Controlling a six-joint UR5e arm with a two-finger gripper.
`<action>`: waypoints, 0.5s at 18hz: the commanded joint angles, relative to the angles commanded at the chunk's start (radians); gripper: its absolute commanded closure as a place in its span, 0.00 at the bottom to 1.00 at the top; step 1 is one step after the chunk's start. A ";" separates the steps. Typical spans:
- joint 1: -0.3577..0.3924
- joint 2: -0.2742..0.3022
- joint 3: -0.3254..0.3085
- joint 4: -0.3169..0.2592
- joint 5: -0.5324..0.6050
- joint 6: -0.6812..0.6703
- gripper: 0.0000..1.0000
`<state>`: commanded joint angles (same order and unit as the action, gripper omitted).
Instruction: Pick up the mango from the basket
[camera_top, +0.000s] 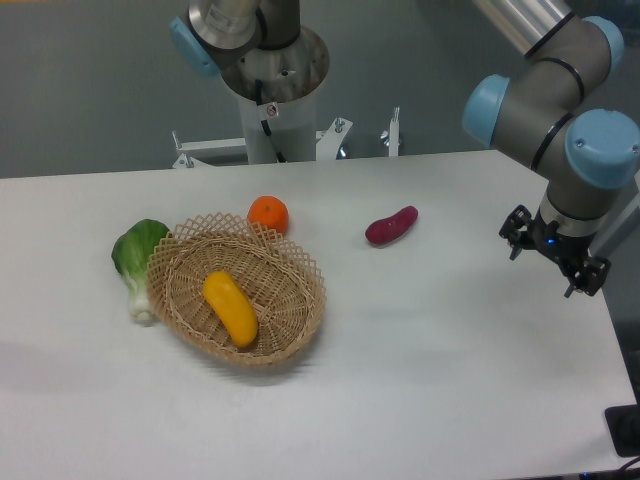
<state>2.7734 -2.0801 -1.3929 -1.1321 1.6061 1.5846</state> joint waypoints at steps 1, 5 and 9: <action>0.000 0.000 0.000 0.000 -0.002 0.000 0.00; -0.006 0.002 -0.002 -0.002 0.000 -0.008 0.00; -0.009 0.006 -0.005 -0.003 -0.046 -0.110 0.00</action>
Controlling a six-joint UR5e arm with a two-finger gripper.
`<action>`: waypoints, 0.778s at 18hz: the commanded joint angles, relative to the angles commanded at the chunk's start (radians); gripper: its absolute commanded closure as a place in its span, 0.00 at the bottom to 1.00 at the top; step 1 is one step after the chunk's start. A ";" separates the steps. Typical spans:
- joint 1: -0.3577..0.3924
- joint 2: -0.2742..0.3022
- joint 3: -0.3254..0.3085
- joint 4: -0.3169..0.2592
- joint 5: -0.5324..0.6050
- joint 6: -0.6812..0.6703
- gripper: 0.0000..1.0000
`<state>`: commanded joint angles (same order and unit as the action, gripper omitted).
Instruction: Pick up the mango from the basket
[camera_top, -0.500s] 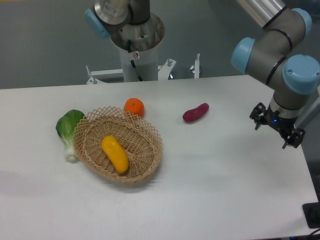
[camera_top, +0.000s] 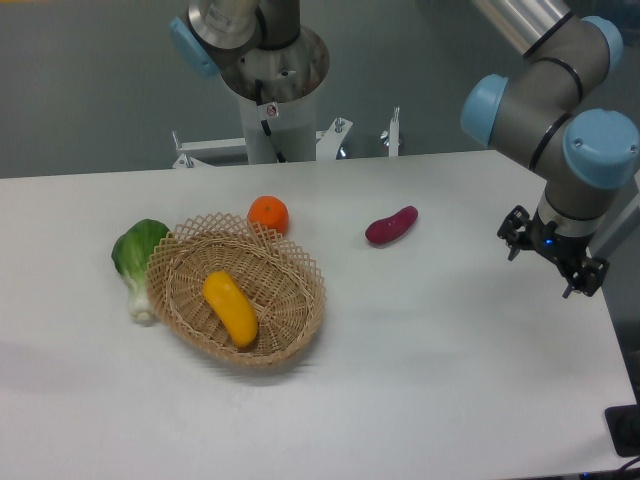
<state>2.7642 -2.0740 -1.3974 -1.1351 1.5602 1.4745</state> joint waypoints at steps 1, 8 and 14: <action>-0.005 0.002 0.000 -0.002 -0.006 -0.028 0.00; -0.112 0.017 -0.011 -0.078 -0.005 -0.279 0.00; -0.215 0.029 -0.028 -0.087 -0.066 -0.578 0.00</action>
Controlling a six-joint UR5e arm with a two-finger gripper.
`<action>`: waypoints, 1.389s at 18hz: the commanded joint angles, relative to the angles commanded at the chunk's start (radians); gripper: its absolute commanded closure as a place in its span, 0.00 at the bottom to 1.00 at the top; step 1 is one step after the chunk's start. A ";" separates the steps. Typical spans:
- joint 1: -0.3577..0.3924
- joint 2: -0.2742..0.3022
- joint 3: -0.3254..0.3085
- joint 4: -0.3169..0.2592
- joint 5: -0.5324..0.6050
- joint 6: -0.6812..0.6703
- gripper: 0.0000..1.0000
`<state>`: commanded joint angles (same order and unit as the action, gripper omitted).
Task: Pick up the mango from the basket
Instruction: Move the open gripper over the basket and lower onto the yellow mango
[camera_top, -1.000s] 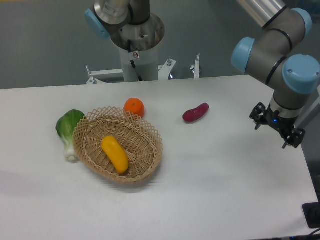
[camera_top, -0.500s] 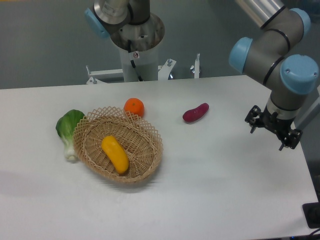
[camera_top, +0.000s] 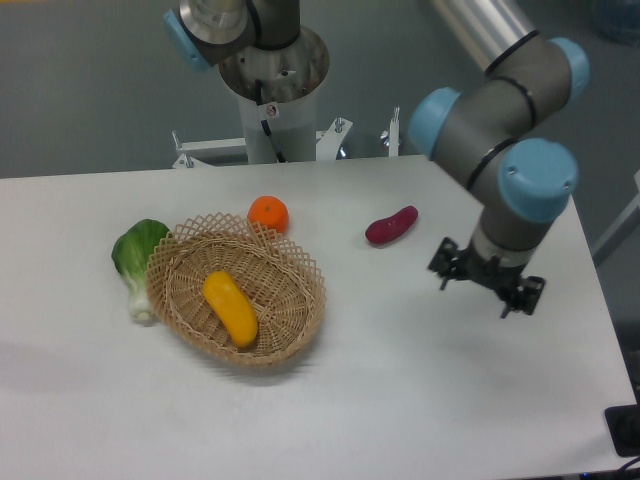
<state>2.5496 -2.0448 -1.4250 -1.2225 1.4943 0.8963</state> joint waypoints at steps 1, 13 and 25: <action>-0.009 0.008 -0.009 0.001 -0.018 -0.049 0.00; -0.218 0.052 -0.109 -0.002 -0.039 -0.310 0.00; -0.368 0.017 -0.173 -0.020 -0.028 -0.513 0.00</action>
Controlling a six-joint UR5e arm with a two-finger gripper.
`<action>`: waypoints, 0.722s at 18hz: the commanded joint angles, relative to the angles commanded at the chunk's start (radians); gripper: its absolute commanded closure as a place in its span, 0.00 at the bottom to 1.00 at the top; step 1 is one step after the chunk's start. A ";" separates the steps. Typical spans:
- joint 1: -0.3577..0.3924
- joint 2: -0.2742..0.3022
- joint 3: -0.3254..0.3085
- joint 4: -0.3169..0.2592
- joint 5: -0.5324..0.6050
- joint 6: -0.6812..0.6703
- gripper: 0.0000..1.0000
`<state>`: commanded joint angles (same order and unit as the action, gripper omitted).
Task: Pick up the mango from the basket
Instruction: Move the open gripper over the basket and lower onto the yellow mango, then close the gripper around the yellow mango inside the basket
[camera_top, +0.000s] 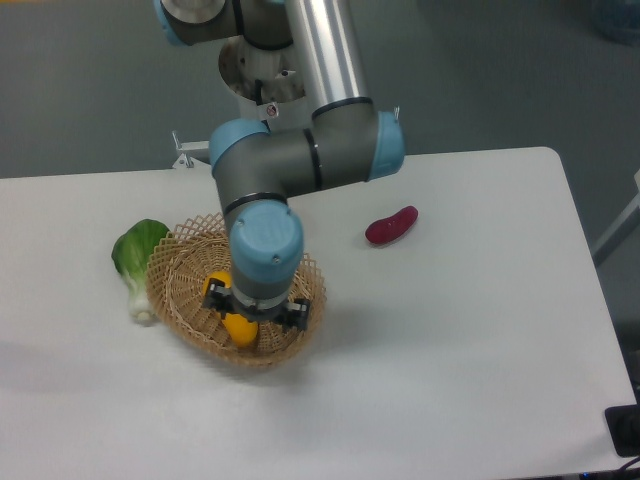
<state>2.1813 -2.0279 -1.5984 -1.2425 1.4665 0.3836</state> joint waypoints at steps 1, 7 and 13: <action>-0.002 -0.003 0.000 0.003 0.002 -0.014 0.00; -0.017 -0.045 0.014 0.008 0.021 -0.074 0.00; -0.029 -0.066 0.012 0.009 0.022 -0.115 0.00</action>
<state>2.1522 -2.0939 -1.5861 -1.2333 1.4880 0.2685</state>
